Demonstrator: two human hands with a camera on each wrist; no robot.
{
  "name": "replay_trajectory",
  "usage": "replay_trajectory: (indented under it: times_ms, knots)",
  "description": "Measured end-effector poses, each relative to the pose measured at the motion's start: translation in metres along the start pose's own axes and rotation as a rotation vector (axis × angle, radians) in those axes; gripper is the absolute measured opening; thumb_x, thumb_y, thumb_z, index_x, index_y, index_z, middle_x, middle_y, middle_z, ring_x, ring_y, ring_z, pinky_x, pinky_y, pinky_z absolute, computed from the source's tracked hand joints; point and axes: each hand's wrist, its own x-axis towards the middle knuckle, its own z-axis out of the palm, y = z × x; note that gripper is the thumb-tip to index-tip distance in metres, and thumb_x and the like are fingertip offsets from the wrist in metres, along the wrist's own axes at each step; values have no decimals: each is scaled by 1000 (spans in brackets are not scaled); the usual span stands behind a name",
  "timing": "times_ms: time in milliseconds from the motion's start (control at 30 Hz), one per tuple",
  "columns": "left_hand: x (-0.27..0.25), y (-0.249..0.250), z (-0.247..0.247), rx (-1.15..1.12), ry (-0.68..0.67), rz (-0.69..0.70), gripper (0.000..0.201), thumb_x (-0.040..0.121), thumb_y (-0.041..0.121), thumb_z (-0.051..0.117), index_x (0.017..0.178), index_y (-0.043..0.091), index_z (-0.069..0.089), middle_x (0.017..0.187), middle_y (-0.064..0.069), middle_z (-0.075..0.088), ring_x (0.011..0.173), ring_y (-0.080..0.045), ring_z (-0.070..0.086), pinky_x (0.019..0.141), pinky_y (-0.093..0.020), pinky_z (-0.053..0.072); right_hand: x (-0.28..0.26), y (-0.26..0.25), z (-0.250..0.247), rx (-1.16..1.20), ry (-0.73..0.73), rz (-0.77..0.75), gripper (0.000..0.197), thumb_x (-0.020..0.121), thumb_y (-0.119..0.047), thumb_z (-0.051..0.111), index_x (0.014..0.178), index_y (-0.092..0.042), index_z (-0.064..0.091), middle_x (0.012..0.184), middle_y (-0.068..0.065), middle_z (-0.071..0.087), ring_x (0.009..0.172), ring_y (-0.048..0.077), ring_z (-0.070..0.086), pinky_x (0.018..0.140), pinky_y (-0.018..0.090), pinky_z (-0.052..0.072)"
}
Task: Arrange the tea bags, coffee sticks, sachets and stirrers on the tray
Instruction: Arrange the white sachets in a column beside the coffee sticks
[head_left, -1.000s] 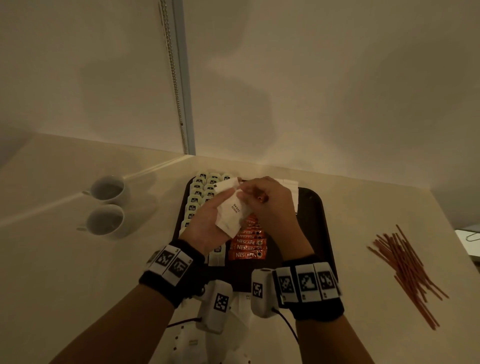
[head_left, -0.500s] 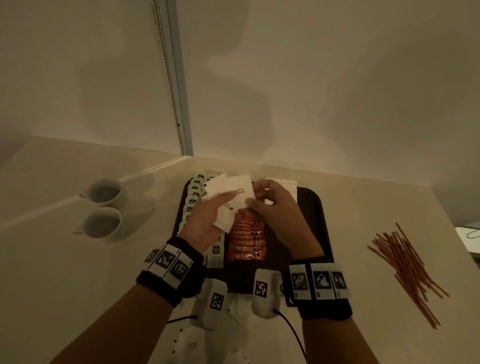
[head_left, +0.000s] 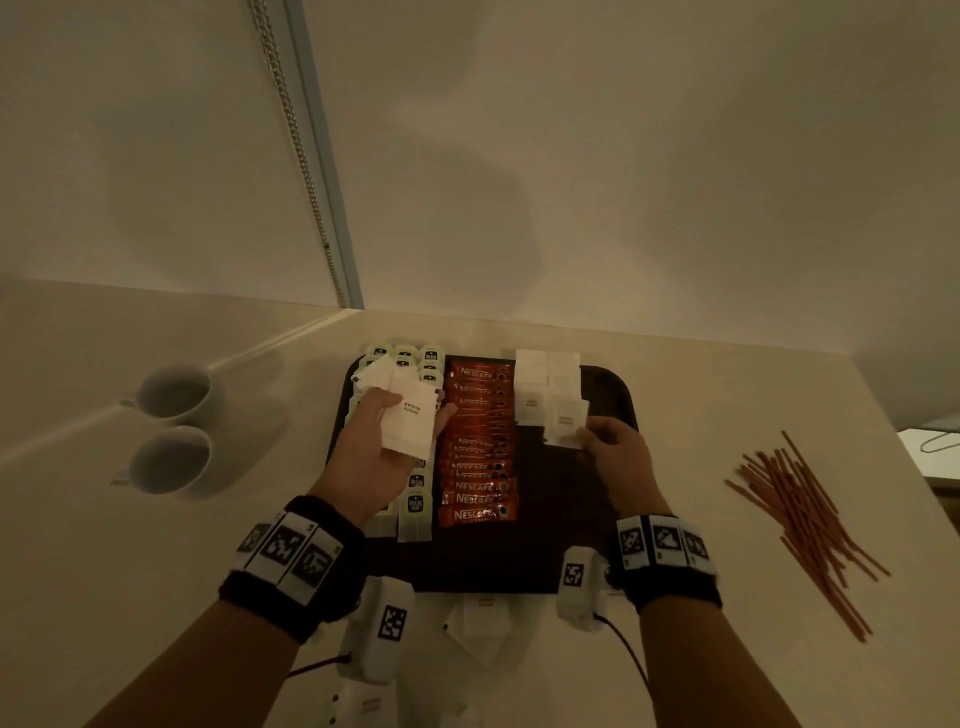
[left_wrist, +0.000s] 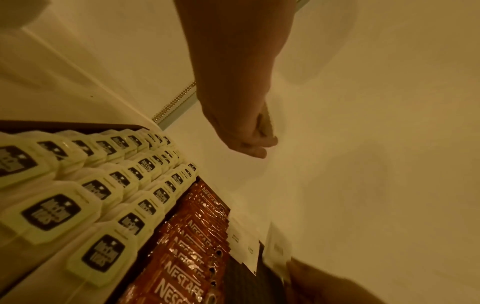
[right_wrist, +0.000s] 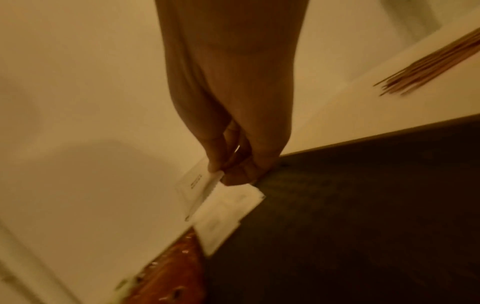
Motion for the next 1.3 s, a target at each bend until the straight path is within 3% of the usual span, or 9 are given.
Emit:
replay_trajectory:
  times_ms: [100,233,433,567,867,967,1100,1200,1300]
  knots:
    - [3,2,2,-10,24,35,25,93,10,42,115,8,52,100,-20,64,98,-35,64,80,-45,57,29,22,-7,-170,116,9,11,89,-13,59,100,-15,62,109,8,65,99,23,61,91,43,51]
    - [6,5,0,193,29,16,25,97,23,38,108,12,58,90,-10,72,79,-27,70,55,-31,58,53,24,-4,-300,119,-3,18,89,-14,61,106,-9,63,110,10,64,100,25,60,92,40,49]
    - [7,6,-1,248,30,31,25,97,21,36,100,12,59,78,-8,71,66,-22,62,46,-26,52,67,19,7,-312,84,-20,21,89,-15,62,108,-7,64,112,9,64,104,24,58,90,33,45]
    - [7,7,-3,246,28,44,25,95,17,35,101,10,59,74,-7,72,60,-21,62,50,-25,53,69,17,11,-316,121,-33,20,89,-13,62,107,-5,65,112,11,65,105,25,58,87,29,42]
    - [9,4,0,248,-29,98,27,94,2,42,115,14,55,91,-10,74,77,-29,72,70,-35,58,58,-2,23,-249,167,-116,20,89,-21,61,100,-5,60,97,8,63,97,25,59,74,23,41]
    - [12,1,-2,314,-15,127,35,92,-1,46,124,12,54,101,-10,73,87,-30,70,78,-38,56,23,-44,41,-101,-80,-264,15,91,-31,58,94,-16,59,89,-5,61,88,15,60,68,18,44]
    - [14,-6,0,399,-1,124,34,87,-5,54,115,14,60,109,-14,69,95,-29,68,83,-41,55,-25,-84,65,76,-442,-361,22,87,-40,60,104,-24,61,98,1,64,90,17,64,76,29,55]
    - [14,-11,0,458,-4,125,38,81,-7,62,112,14,62,109,-12,70,99,-27,68,81,-39,58,-34,-93,74,-29,-417,-464,26,85,-33,66,109,-27,62,99,-7,63,90,8,60,76,21,52]
    - [14,-12,-1,469,-6,106,35,82,1,63,113,16,62,110,-11,70,99,-26,67,79,-38,57,-35,-94,77,-80,-331,-501,19,83,-29,69,100,-20,67,93,-14,63,84,1,59,69,13,49]
